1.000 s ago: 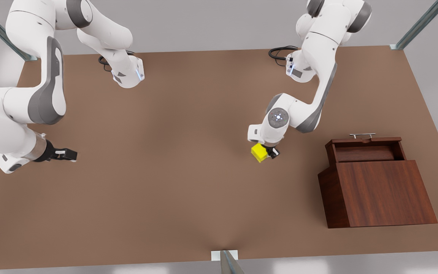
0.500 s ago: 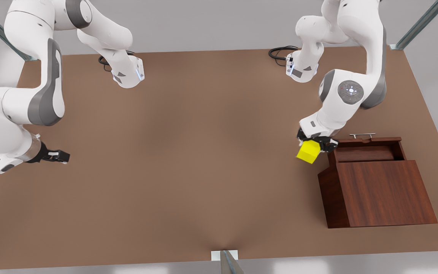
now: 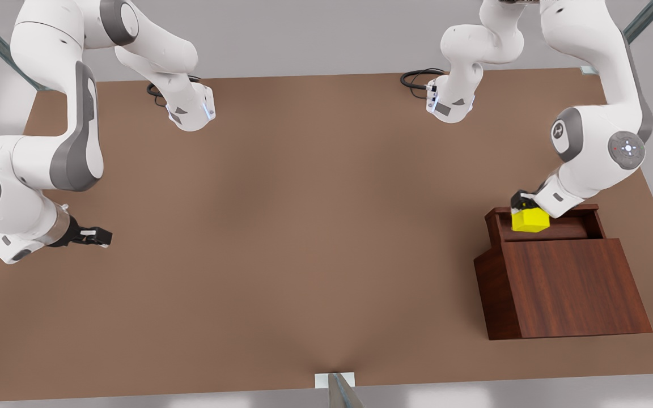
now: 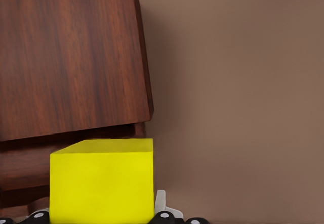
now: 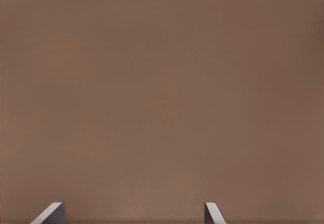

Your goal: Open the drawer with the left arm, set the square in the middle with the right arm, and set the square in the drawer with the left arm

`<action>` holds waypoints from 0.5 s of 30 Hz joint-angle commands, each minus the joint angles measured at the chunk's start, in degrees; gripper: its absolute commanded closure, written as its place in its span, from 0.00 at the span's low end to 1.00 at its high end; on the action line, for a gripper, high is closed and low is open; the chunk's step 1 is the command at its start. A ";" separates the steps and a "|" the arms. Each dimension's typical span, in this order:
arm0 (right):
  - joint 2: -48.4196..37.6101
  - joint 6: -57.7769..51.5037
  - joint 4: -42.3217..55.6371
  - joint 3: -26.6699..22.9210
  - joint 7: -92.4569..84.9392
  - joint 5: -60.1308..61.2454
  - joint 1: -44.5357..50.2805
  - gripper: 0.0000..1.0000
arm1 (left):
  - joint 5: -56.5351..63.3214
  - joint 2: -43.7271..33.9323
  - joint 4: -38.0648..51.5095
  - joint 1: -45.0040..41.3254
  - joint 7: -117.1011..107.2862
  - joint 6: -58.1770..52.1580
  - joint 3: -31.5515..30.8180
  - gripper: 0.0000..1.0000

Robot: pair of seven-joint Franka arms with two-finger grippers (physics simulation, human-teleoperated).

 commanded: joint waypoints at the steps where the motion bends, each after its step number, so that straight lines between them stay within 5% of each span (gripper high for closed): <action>1: -0.06 0.07 0.04 0.02 0.05 -0.08 -0.01 0.00 | -1.39 0.80 -0.67 -1.48 -3.61 0.25 0.23 0.30; 15: 0.73 1.74 0.21 0.02 0.05 -0.08 0.16 0.00 | -2.88 4.22 -3.66 -0.16 -3.61 3.50 5.50 0.30</action>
